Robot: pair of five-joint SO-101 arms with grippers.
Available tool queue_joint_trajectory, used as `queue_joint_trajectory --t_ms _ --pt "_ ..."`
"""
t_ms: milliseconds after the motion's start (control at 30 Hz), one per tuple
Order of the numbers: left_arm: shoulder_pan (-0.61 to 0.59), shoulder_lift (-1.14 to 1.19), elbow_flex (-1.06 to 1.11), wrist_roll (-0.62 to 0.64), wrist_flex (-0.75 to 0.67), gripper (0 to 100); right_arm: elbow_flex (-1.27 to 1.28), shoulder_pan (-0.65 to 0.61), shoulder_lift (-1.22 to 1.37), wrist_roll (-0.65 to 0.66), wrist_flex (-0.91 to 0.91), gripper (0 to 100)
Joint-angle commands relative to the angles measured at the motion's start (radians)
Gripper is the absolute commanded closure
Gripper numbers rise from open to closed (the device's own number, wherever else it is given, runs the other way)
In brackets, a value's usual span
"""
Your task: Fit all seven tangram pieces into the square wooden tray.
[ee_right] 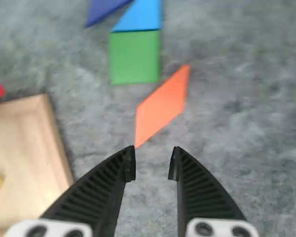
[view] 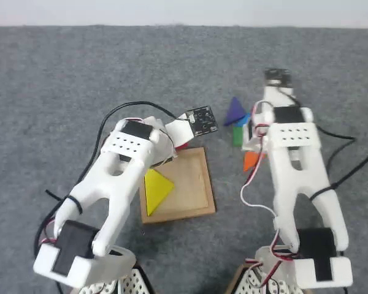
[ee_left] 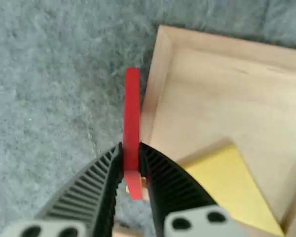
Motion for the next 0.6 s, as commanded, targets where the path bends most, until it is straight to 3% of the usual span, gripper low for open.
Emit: queue_joint_trajectory --t_ms 0,267,433,567 --pt "0.037 -0.014 -0.022 0.044 0.002 99 -0.055 0.025 -0.064 -0.020 -0.010 87.9" --pt "0.064 -0.155 0.033 0.092 0.006 99 -0.055 0.027 -0.062 -0.021 -0.013 87.9" --pt "0.097 -0.189 0.159 0.078 -0.110 99 -0.055 0.025 -0.062 -0.021 -0.013 87.9" --pt "0.132 -0.181 0.168 0.066 -0.118 99 -0.055 0.028 -0.062 -0.021 -0.013 87.9"
